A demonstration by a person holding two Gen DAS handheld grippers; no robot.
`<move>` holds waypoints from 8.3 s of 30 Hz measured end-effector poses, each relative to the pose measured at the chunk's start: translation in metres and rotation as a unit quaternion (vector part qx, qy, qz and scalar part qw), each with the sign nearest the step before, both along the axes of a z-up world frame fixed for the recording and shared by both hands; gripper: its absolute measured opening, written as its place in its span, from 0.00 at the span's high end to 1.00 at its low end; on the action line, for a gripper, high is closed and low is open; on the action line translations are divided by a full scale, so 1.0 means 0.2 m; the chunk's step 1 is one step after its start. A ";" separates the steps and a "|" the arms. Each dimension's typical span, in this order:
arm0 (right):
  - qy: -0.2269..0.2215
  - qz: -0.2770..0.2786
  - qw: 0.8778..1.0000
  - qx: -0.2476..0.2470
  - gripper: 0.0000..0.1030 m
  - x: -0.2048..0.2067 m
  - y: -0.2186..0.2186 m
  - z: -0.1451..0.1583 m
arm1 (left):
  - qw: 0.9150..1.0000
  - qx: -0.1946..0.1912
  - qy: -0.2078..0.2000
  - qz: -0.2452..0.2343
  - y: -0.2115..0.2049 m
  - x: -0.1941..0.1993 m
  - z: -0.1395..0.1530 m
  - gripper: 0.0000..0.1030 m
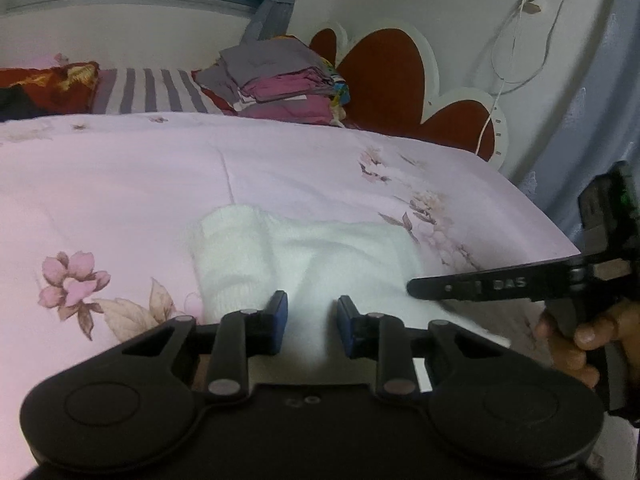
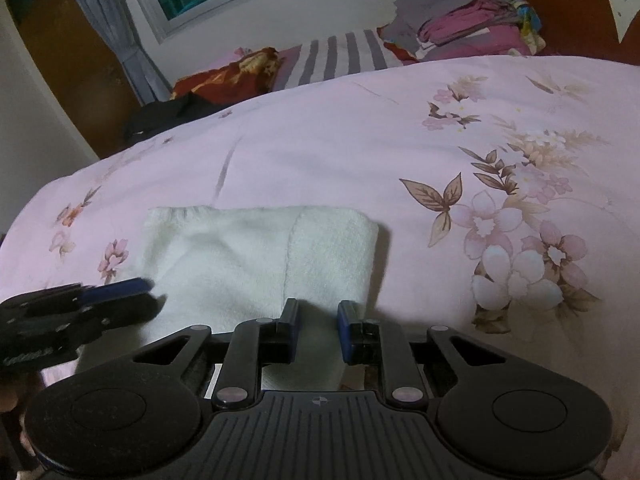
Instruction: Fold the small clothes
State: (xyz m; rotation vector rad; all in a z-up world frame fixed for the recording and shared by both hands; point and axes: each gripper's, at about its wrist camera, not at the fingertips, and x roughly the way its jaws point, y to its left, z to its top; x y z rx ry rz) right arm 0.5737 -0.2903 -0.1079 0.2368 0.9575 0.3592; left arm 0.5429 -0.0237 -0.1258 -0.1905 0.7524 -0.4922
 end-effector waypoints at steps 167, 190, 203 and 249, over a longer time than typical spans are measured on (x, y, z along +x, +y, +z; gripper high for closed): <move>0.081 -0.035 0.972 0.216 0.78 -0.13 1.19 -0.14 | 0.961 -0.234 0.113 0.092 1.69 -0.09 -0.20 0.55; -0.081 0.122 0.988 -0.048 0.81 -0.48 1.60 0.12 | 0.999 0.049 -0.016 -0.014 1.30 -0.42 0.12 0.90; -0.082 0.128 0.985 -0.080 0.81 -0.68 1.54 0.12 | 0.999 0.010 -0.001 0.047 1.34 -0.61 0.03 0.91; -0.137 0.047 0.989 -0.027 0.12 -1.96 1.07 0.52 | 0.964 0.140 -0.085 0.210 0.75 -2.00 0.49 0.01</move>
